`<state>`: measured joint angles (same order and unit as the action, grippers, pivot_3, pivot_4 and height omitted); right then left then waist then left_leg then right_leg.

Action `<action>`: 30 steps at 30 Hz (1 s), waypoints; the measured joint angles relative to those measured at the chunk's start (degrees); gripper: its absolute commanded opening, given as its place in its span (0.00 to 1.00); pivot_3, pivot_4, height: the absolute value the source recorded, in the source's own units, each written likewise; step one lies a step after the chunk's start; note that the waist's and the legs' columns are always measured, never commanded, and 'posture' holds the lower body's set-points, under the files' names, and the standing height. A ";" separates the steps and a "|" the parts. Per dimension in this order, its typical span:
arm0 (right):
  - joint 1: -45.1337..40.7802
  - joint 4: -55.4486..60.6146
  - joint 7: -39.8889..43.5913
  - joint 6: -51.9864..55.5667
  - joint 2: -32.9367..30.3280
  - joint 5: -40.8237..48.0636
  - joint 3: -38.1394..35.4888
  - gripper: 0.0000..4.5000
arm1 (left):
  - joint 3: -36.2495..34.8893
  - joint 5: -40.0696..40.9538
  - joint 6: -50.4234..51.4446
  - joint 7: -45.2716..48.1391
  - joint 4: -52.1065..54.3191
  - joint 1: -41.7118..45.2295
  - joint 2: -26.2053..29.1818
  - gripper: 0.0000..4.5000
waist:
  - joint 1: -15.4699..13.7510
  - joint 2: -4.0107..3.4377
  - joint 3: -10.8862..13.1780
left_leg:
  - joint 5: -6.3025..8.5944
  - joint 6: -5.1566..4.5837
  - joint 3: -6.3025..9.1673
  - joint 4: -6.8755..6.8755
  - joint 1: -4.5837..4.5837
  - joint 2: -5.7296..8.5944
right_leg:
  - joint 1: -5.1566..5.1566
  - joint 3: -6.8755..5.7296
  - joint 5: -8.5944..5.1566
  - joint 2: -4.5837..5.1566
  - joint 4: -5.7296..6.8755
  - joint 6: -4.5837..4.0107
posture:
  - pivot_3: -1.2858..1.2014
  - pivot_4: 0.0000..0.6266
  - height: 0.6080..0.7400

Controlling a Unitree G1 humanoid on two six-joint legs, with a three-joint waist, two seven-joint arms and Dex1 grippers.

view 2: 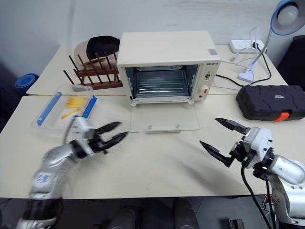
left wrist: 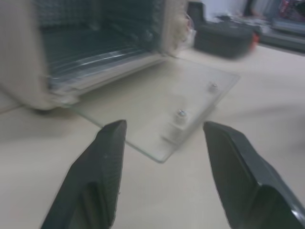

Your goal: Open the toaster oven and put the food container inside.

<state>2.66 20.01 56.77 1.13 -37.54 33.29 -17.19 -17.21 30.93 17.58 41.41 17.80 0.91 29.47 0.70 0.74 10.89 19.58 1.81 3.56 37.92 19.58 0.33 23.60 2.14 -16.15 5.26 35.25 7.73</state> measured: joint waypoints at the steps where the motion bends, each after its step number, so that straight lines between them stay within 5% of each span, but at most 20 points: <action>1: -0.38 0.14 0.43 0.04 0.03 0.28 0.55 1.00 | -3.73 1.34 1.23 -0.87 1.72 -2.53 1.01 0.85 | -0.15 -0.02 0.00 | 0.02 -0.02 0.00 -0.01 0.00 0.01 | -0.04 -0.02 0.00 0.00 -0.07 0.00 | 0.52 0.24 1.00; 3: -2.47 0.02 1.65 0.01 0.75 0.84 2.65 1.00 | -11.60 5.11 4.30 -2.90 5.08 -9.62 1.77 0.99 | -0.40 -0.01 0.00 | 0.06 -0.09 -0.04 -0.01 -0.02 0.03 | -0.12 -0.02 0.00 0.01 -0.22 0.00 | 0.52 0.24 1.00; 8: -9.07 -2.32 5.12 -3.95 4.30 -0.74 8.95 1.00 | -28.34 12.15 9.91 -10.92 6.69 -22.77 -2.31 0.99 | -0.69 0.04 -0.01 | 0.16 -0.19 -0.09 0.02 -0.02 0.08 | -0.22 -0.12 0.00 0.02 -0.40 0.00 | 0.52 0.24 1.00; 11: -10.83 -4.75 6.68 -6.38 5.91 -1.97 11.56 1.00 | -32.45 14.11 14.43 -18.67 6.08 -24.40 -3.63 0.99 | -1.48 0.07 -0.03 | 0.16 -0.19 -0.09 0.05 0.00 0.14 | -0.31 -0.26 -0.01 0.06 -0.44 -0.02 | 0.52 0.24 1.00; 18: -12.37 -8.54 8.79 -8.23 6.26 -2.72 12.40 1.00 | -32.95 31.66 33.70 -40.38 6.03 -9.45 5.46 0.99 | -1.85 0.16 -0.08 | 0.09 -0.03 0.42 0.06 -0.06 0.42 | -0.35 -0.35 0.02 0.13 -0.22 -0.02 | 0.52 0.24 1.00; 23: -12.96 -10.42 10.11 -8.85 6.17 -3.07 12.39 1.00 | -27.24 47.97 40.56 -64.20 2.69 3.50 6.12 0.99 | -0.40 0.16 -0.08 | 0.08 0.21 0.36 0.01 0.06 0.39 | -0.11 -0.28 0.02 0.09 -0.21 -0.01 | 0.52 0.24 1.00; 30: -13.62 -11.09 9.74 -8.90 6.35 -4.06 12.65 1.00 | -19.22 54.45 45.02 -83.93 -4.22 12.94 12.47 0.99 | 0.02 0.14 -0.09 | 0.00 0.45 0.32 -0.05 0.00 0.44 | -0.02 -0.17 0.00 0.01 -0.18 -0.02 | 0.52 0.24 1.00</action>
<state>-10.96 8.92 66.51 -7.76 -31.19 29.24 -4.54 -36.43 85.39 62.61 -42.52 13.57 13.85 41.94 0.71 0.88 10.80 19.57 2.27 3.88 37.88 19.58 0.77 23.58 1.97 -16.15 5.27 35.07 7.71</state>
